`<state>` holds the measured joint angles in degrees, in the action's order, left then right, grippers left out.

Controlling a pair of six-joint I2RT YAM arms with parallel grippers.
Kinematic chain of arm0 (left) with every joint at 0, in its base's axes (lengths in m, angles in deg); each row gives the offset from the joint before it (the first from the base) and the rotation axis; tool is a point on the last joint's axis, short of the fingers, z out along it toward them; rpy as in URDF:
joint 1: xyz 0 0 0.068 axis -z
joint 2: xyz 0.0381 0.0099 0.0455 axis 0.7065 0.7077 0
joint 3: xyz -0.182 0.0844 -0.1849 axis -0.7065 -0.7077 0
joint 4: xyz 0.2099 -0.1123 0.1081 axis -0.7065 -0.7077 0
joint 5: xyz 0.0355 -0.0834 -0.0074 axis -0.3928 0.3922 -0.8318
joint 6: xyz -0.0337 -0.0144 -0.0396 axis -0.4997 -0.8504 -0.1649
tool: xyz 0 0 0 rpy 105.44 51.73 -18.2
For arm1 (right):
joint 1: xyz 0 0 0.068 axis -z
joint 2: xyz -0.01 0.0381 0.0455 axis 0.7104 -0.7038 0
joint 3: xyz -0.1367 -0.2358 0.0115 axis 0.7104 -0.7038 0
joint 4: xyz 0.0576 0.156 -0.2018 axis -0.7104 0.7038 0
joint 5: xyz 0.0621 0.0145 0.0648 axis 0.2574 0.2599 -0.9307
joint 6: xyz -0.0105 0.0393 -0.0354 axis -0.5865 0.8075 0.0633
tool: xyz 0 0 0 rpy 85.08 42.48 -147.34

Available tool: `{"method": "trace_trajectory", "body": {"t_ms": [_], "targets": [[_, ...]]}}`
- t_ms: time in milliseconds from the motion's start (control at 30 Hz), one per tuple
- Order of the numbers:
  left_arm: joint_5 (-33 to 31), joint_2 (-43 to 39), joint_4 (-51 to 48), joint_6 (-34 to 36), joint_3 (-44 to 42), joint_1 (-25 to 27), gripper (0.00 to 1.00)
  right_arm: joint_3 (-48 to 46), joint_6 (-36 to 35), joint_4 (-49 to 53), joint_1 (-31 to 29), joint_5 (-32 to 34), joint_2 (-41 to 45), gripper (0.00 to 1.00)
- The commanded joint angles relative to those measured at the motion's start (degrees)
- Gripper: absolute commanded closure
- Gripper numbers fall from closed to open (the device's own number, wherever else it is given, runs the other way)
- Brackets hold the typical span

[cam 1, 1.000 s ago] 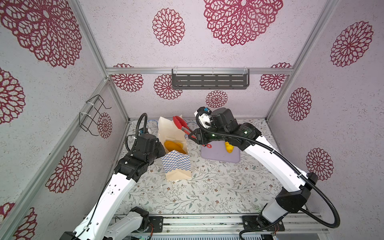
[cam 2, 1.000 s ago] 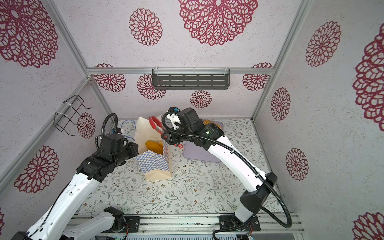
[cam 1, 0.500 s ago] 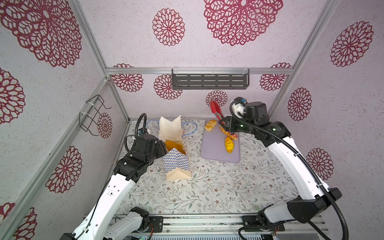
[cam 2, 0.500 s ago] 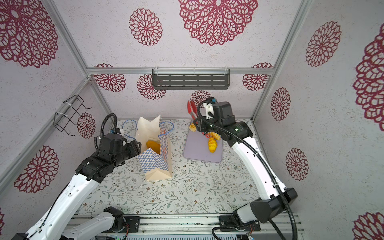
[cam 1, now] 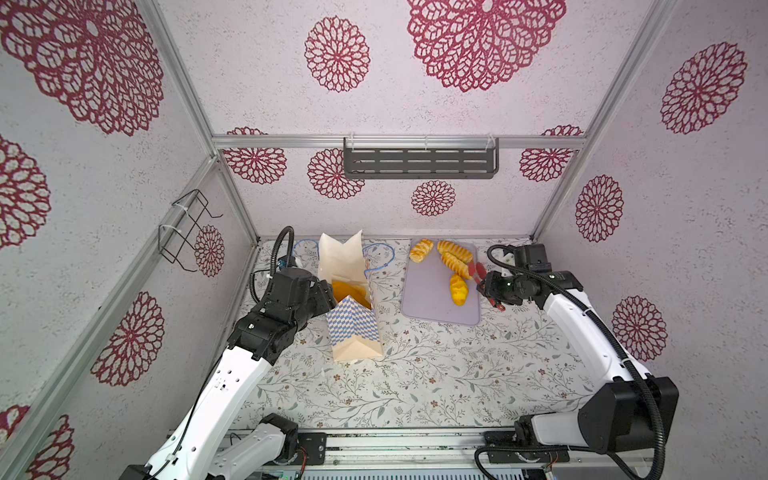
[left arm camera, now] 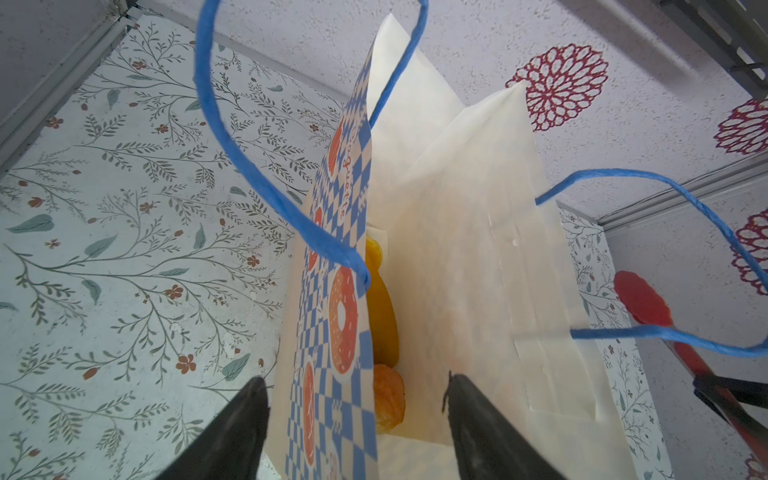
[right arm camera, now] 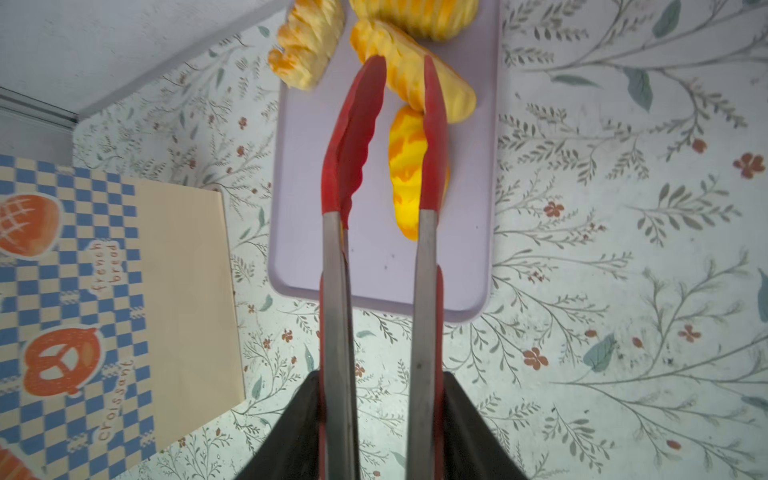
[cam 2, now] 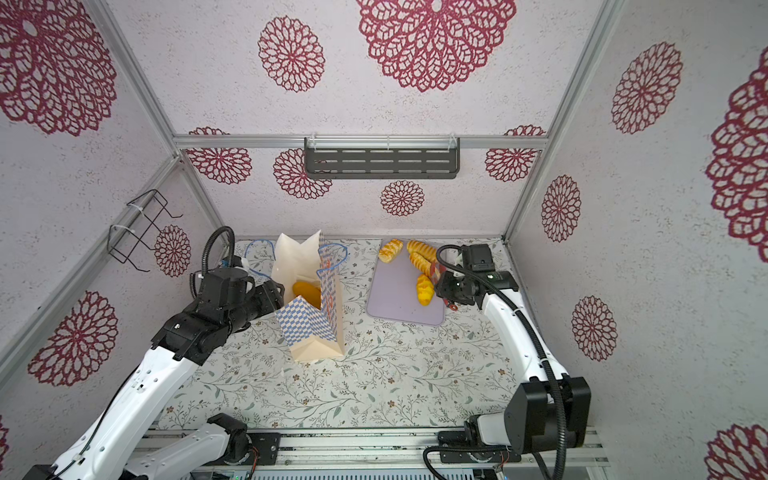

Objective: Place the fake bread into the paper bag
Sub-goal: 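Move the tongs back down to the yellow-striped bun on the tray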

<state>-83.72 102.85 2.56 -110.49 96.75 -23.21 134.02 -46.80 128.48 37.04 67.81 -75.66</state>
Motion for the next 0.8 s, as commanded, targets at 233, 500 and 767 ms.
{"method": "trace_trajectory", "body": {"t_ms": [233, 500, 767], "targets": [[0.3, 0.4, 1.4, 0.1, 0.6, -0.4, 0.26, -2.2, -3.6, -2.8, 0.2, -1.3, -2.1, 0.51], [0.3, 0.5, 1.8, 0.1, 0.2, -0.4, 0.25, -2.5, -4.3, -2.9, -0.1, -1.4, -4.9, 0.42], [0.3, 0.7, 1.9, 0.1, 0.1, -0.4, 0.25, -1.7, -5.3, -2.6, -1.7, 0.7, -8.2, 0.38]]}}
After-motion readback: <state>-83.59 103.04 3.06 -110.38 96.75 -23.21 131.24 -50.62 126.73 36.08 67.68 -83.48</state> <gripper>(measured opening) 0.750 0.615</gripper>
